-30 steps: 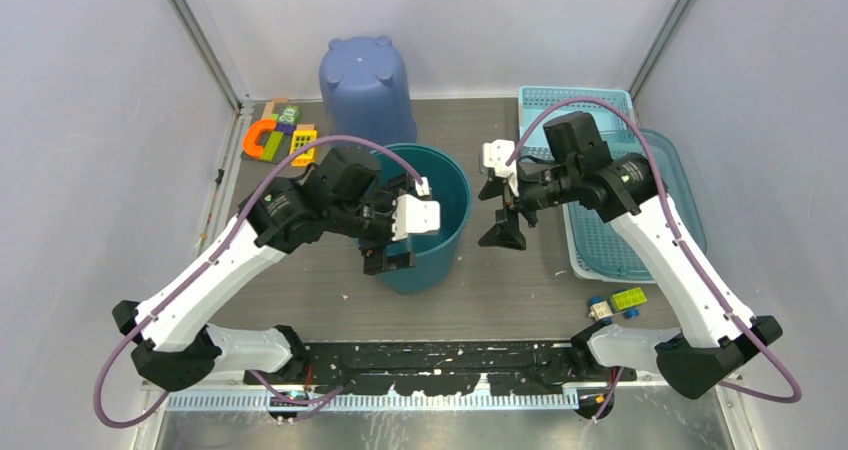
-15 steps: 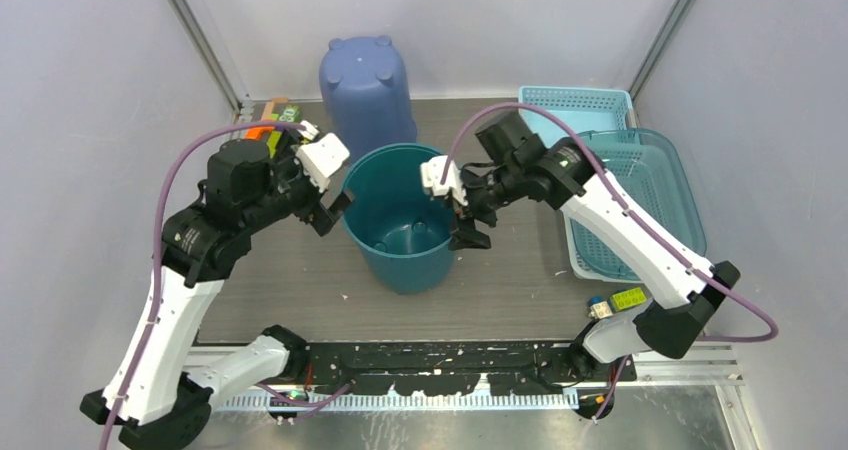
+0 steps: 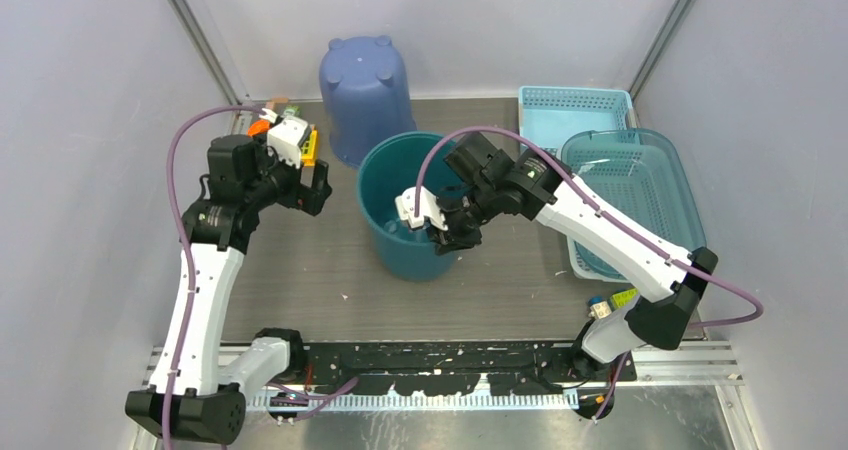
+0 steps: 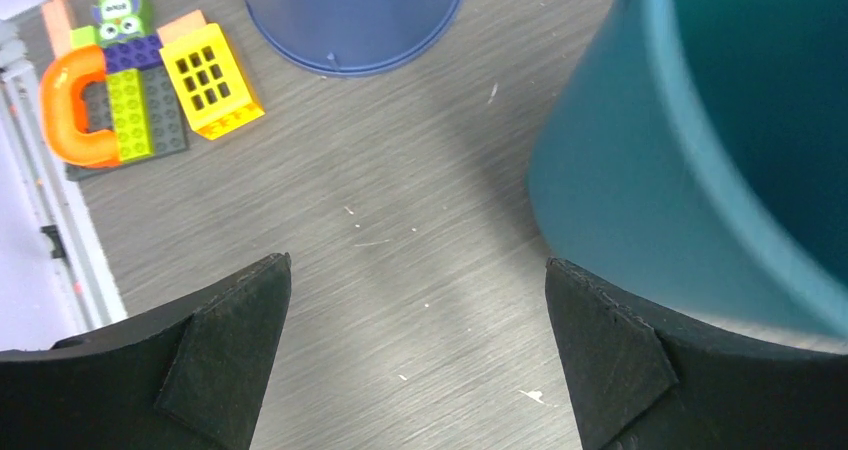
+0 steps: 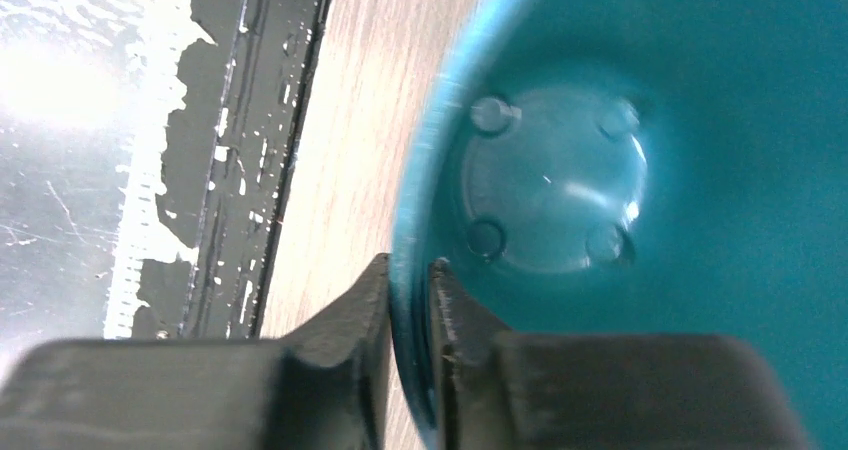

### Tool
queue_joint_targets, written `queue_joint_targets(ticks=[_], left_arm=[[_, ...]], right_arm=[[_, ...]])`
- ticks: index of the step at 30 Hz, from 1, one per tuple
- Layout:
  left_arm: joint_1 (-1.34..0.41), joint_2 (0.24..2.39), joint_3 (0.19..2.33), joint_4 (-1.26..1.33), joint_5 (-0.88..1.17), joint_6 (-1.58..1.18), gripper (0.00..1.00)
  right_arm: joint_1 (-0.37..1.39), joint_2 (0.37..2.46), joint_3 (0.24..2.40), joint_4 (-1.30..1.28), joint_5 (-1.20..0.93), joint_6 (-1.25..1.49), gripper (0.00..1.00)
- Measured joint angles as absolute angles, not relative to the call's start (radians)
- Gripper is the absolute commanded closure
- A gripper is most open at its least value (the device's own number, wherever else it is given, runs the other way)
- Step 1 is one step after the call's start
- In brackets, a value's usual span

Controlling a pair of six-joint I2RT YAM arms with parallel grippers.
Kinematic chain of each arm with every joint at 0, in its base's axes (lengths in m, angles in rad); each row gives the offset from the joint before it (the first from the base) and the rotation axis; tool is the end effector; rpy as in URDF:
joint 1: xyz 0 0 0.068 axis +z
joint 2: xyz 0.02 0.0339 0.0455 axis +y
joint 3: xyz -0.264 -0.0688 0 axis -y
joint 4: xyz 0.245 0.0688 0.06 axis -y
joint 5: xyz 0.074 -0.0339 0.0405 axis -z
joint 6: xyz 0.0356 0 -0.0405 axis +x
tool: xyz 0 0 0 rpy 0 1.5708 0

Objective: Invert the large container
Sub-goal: Turn the container upside down at the center of the board.

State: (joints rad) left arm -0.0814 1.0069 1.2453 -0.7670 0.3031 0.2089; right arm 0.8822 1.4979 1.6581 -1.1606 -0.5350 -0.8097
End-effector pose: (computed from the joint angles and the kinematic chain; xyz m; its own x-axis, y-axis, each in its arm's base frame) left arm 0.1945 -0.0265 0.3983 -0.4224 0.2330 -0.8760 0.4315 0.9016 0.0318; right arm 0.1700 0.2351 0.3870 0.2387 -0.6902 -0.6831 -0.9661 -0.2401 -0.0950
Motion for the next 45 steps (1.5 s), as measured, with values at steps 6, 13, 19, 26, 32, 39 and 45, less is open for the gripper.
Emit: queue_joint_targets(ticks=[6, 13, 19, 26, 32, 39, 45], left_arm=[[-0.068, 0.944, 1.159, -0.727, 0.347, 0.187, 0.00], [-0.063, 0.929, 1.157, -0.694, 0.352, 0.171, 0.00], [-0.063, 0.929, 1.142, -0.679, 0.351, 0.159, 0.00], [-0.063, 0.929, 1.122, -0.670, 0.351, 0.155, 0.00], [-0.063, 0.929, 1.116, -0.665, 0.351, 0.155, 0.00], [-0.063, 0.929, 1.114, -0.661, 0.350, 0.142, 0.00], [-0.063, 0.929, 1.109, -0.647, 0.352, 0.138, 0.00]], right_arm=[[0.872, 1.499, 1.680, -1.175, -0.551, -0.806, 0.92], [0.876, 1.499, 1.687, -1.149, -0.590, -0.704, 0.99], [0.875, 1.499, 1.704, -1.057, -0.607, -0.522, 0.99], [0.805, 1.499, 1.706, -0.869, -0.697, -0.189, 0.99], [0.690, 1.499, 1.561, -0.596, -0.802, 0.191, 0.99], [0.606, 1.499, 1.374, -0.308, -0.776, 0.466, 0.99], [0.553, 1.465, 1.255, -0.162, -0.715, 0.572, 0.99]])
